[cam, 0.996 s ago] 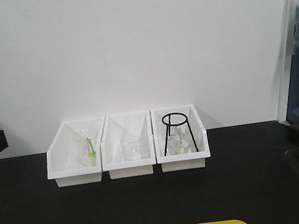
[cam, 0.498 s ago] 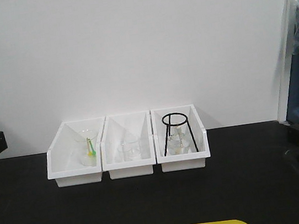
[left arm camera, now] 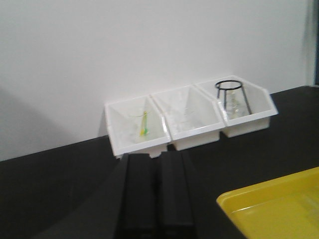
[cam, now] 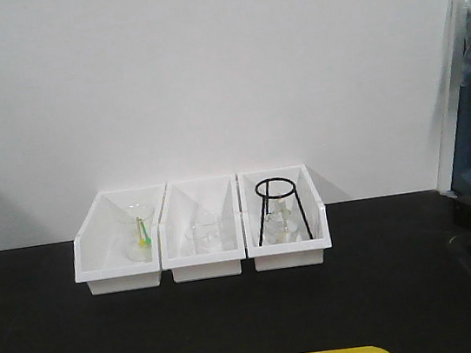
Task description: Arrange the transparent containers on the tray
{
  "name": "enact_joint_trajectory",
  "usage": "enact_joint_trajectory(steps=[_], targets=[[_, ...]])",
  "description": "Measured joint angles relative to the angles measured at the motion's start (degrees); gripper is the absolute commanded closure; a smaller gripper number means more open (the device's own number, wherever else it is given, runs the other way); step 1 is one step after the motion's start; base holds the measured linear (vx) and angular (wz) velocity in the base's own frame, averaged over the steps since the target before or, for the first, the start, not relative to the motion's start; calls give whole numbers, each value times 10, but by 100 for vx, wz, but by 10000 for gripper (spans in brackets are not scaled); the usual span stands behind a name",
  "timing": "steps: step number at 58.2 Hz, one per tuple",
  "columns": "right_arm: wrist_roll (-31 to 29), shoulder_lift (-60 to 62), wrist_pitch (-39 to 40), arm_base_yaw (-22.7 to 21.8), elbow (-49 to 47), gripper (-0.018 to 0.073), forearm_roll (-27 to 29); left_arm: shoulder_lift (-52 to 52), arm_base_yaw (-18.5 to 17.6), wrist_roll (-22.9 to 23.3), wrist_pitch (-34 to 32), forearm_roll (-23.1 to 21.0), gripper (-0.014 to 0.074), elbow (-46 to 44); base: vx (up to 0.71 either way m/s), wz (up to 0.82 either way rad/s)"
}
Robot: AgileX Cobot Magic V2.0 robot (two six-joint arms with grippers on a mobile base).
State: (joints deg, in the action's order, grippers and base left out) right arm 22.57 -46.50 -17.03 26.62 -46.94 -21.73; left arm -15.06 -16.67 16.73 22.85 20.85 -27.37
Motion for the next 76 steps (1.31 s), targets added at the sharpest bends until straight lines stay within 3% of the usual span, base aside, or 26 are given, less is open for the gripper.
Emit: enact_joint_trajectory(steps=[12, 20, 32, 76], targets=[[0, 0, 0, 0, 0, 554, 0, 145, 97, -61, -27, -103, 604, 155, 0, 0], [0, 0, 0, 0, 0, 554, 0, 157, 116, -86, -90, -153, 604, 261, 0, 0], [0, 0, -3, 0, 0, 554, 0, 157, 120, -93, -189, -161, 604, 290, 0, 0], [0, 0, -3, 0, 0, 554, 0, 157, 121, -93, -193, -161, 604, 290, 0, 0]])
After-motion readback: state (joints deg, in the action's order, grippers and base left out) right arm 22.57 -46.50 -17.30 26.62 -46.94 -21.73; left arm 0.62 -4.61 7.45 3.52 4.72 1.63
